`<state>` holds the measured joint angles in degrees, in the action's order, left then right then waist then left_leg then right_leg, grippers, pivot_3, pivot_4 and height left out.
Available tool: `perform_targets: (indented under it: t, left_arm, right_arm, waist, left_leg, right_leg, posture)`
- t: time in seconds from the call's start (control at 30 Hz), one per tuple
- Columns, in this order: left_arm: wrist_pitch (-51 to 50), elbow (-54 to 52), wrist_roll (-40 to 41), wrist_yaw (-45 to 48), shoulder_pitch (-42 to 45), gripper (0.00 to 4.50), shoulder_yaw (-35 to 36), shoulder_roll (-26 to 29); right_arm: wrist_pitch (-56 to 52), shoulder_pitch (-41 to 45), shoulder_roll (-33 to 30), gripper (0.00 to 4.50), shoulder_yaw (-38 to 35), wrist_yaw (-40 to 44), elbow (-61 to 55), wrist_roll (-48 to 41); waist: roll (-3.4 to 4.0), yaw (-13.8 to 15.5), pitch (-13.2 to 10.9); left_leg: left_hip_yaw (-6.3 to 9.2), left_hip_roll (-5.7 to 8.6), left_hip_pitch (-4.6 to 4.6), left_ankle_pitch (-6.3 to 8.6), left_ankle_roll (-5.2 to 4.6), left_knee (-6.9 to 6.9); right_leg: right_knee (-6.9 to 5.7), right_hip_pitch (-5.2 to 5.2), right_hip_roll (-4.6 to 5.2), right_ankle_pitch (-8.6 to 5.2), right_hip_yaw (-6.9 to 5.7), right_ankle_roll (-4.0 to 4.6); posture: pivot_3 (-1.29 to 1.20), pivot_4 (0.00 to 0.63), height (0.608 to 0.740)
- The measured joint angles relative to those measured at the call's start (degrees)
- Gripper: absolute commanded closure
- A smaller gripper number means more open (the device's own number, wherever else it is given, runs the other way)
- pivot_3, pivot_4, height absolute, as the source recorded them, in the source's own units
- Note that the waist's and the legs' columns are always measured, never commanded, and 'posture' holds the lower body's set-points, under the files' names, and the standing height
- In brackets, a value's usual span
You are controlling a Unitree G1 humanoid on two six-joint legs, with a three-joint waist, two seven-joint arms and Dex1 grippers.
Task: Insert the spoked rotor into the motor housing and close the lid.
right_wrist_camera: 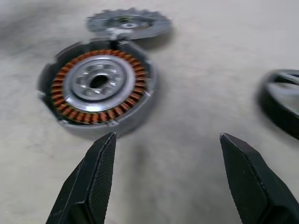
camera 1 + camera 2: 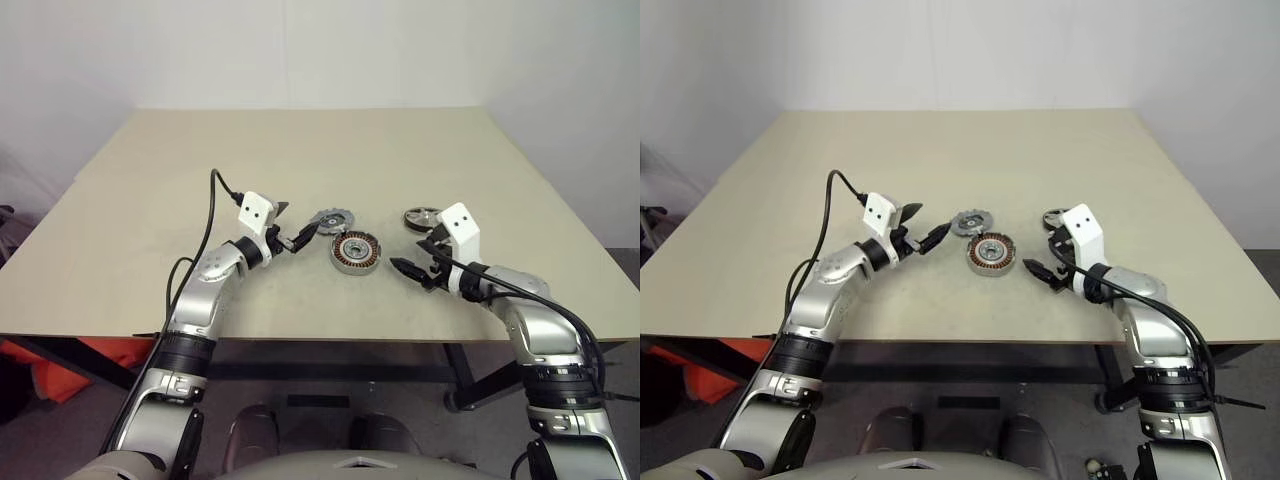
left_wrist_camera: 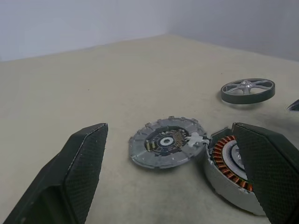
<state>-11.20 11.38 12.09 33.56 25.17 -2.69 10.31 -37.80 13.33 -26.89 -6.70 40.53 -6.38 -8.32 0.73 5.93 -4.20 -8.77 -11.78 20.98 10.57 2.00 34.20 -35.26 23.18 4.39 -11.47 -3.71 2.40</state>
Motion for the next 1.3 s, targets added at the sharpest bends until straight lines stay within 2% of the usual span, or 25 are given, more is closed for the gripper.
perform_targets:
  t: [0.4,0.73,1.3]
  left_arm:
    - [1.47,3.53,-0.80,1.36,1.74,0.00,-1.76,-1.46]
    - [1.97,3.55,-0.94,1.41,1.73,0.00,-1.73,-1.01]
    - [2.02,3.56,-1.61,1.17,1.72,0.00,-1.84,-1.01]
  right_arm:
    - [-0.09,-3.03,-2.92,0.55,-2.17,-8.22,0.15,-0.07]
    - [-0.47,-7.09,-5.59,0.55,-2.14,-8.21,0.98,-0.16]
    - [-0.94,-5.62,-5.98,0.55,-2.26,-8.13,3.95,-3.06]
  waist:
    - [0.03,-0.02,0.02]
    - [0.08,-0.01,0.05]
    - [0.09,-0.11,0.08]
  left_leg:
    - [-0.01,0.02,0.09,0.05,-0.08,-0.14]
    - [-0.01,0.03,0.03,0.05,-0.09,-0.13]
    - [-0.01,0.03,-0.07,0.05,-0.09,-0.10]
  right_leg:
    - [0.41,-0.09,0.00,0.12,-0.01,-0.14]
    - [0.45,-0.17,0.01,0.12,-0.01,-0.17]
    - [0.49,-0.32,0.01,0.13,-0.01,-0.20]
  posture:
    - [0.00,0.000,0.740]
    - [0.00,0.000,0.740]
    - [0.00,0.000,0.740]
